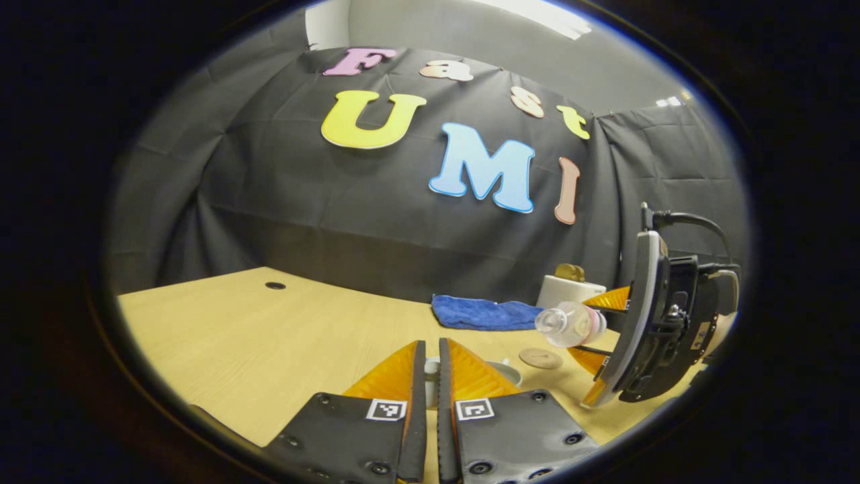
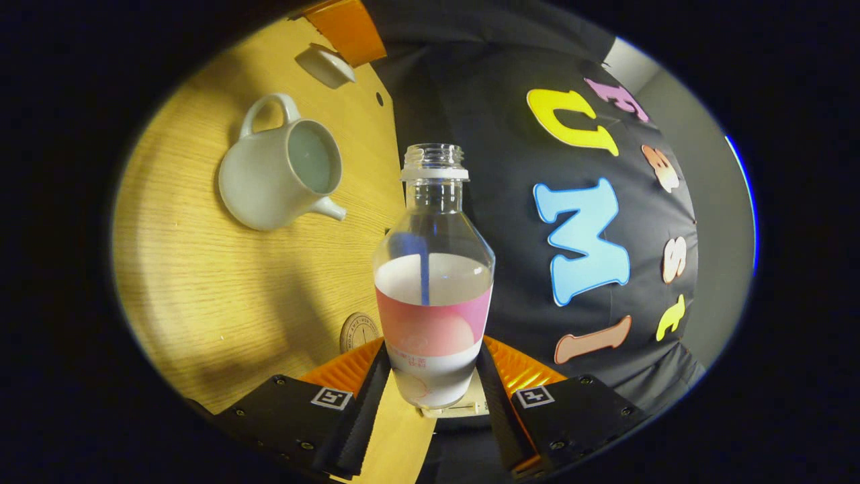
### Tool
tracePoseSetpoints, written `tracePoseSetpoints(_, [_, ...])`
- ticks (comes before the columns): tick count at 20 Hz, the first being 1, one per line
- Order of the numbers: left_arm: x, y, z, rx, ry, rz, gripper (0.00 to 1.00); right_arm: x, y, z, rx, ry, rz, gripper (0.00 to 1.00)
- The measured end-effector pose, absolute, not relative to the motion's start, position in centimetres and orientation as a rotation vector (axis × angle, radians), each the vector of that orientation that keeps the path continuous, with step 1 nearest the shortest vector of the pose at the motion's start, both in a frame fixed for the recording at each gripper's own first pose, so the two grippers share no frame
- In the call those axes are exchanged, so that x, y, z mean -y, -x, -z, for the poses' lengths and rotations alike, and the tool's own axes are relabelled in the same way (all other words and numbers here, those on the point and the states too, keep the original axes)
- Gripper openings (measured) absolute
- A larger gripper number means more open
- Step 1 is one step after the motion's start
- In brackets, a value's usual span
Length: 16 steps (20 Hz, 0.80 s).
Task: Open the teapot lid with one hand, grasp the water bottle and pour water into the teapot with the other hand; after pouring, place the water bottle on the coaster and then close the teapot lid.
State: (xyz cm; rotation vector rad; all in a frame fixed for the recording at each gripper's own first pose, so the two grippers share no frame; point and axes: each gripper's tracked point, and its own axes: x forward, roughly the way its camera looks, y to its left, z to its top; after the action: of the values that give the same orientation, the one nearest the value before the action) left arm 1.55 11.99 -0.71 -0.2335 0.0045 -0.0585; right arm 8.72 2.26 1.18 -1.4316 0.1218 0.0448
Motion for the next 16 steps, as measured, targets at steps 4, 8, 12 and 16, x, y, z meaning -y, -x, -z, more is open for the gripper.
tracePoseSetpoints(4, [-12.3, -1.6, 0.6, -0.001, 0.248, 0.054, 0.14, -3.1, -9.0, -2.0, -0.069, 1.551, -0.046, 0.73])
tracePoseSetpoints(8, [-12.4, -1.6, 0.6, -0.002, 0.263, 0.055, 0.13, -3.4, -9.3, -3.2, -0.005, 1.694, -0.031, 0.73])
tracePoseSetpoints(12, [-12.5, -1.5, 0.6, 0.0, 0.27, 0.056, 0.14, -3.8, -9.4, -4.3, 0.056, 1.814, -0.009, 0.73])
tracePoseSetpoints(16, [-12.5, -1.5, 0.6, -0.005, 0.28, 0.059, 0.14, -4.9, -9.2, -5.1, 0.132, 1.945, 0.002, 0.73])
